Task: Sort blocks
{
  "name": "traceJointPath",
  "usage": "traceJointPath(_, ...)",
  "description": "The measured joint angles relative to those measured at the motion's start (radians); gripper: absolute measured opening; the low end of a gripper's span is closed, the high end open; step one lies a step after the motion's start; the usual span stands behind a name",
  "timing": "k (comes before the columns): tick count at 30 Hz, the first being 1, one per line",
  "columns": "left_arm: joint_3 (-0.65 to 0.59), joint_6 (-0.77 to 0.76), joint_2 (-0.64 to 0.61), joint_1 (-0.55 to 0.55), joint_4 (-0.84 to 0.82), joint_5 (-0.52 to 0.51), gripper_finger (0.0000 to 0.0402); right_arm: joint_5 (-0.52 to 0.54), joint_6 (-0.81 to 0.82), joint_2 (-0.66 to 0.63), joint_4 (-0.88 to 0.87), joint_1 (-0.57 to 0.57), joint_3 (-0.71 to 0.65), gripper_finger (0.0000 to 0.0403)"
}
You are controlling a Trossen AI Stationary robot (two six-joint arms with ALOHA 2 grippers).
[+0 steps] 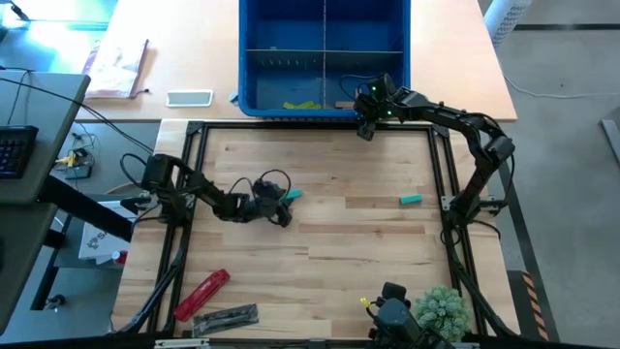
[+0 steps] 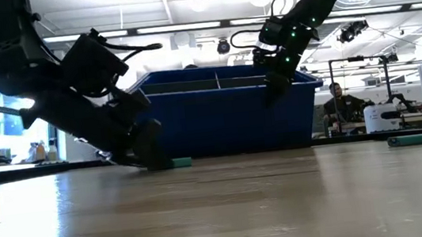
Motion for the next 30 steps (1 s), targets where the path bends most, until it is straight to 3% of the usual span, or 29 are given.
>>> traceJointPath(13, 0.001, 0.264, -0.001, 0.153, 0.056, 0.391, 0.0072, 0.000, 0.000, 0.000, 0.000, 0.000, 0.000, 0.0194)
traceJointPath(18, -0.001, 0.329, -0.014, 0.216, 0.066, 0.516, 0.0070, 0.000, 0.000, 0.000, 0.000, 0.000, 0.000, 0.0194)
traceJointPath(25, 0.060, 0.433, -0.241, 0.265, -0.027, 0.597, 0.0070, 0.000, 0.000, 0.000, 0.000, 0.000, 0.000, 0.0194)
traceJointPath(30, 0.209, 0.625, -0.391, 0.332, -0.293, 0.582, 0.0070, -0.001, 0.000, 0.000, 0.000, 0.000, 0.000, 0.0194)
